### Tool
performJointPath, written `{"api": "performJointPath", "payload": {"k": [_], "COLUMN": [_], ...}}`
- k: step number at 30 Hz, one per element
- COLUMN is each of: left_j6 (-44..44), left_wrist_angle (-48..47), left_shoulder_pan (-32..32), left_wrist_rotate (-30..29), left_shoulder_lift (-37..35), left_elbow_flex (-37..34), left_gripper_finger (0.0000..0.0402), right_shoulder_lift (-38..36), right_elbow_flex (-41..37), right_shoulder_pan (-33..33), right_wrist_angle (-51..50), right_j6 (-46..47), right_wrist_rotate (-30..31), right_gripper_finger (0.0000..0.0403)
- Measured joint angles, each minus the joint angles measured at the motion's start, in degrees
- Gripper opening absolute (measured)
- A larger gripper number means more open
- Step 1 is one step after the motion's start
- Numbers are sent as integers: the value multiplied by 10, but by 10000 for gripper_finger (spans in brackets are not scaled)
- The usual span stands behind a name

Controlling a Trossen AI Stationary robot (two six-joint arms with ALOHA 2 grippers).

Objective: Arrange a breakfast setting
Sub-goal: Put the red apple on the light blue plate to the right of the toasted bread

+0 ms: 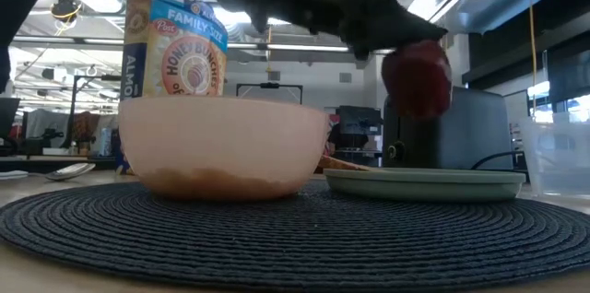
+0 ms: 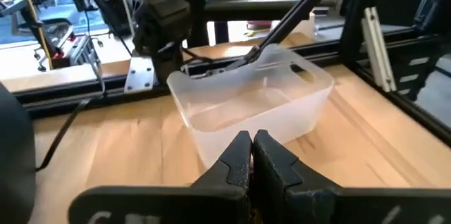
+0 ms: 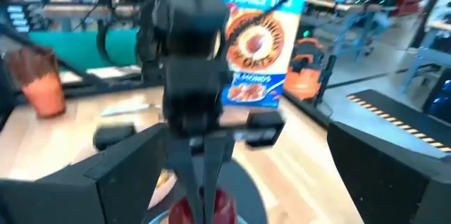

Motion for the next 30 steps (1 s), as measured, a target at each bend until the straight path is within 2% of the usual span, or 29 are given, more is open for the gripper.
{"api": "performJointPath", "payload": {"k": [6, 11, 18, 30], "left_j6": [-16, -18, -13, 2], "left_wrist_angle": [43, 26, -88, -99], "left_shoulder_pan": [9, 13, 11, 12], "left_wrist_rotate": [0, -1, 0, -1], "left_shoulder_lift": [44, 87, 132, 136], "left_elbow_flex": [0, 56, 146, 154], "left_gripper_finger": [0, 0, 0, 0], "right_shoulder_lift": [-9, -5, -5, -5], "right_elbow_flex": [0, -1, -1, -1], "right_shoulder_pan": [12, 12, 12, 12], "right_wrist_angle": [-10, -11, -15, -15], "right_j6": [-2, -2, -2, 1], "right_wrist_rotate": [20, 29, 39, 40], "right_gripper_finger": [378, 379, 379, 379]}}
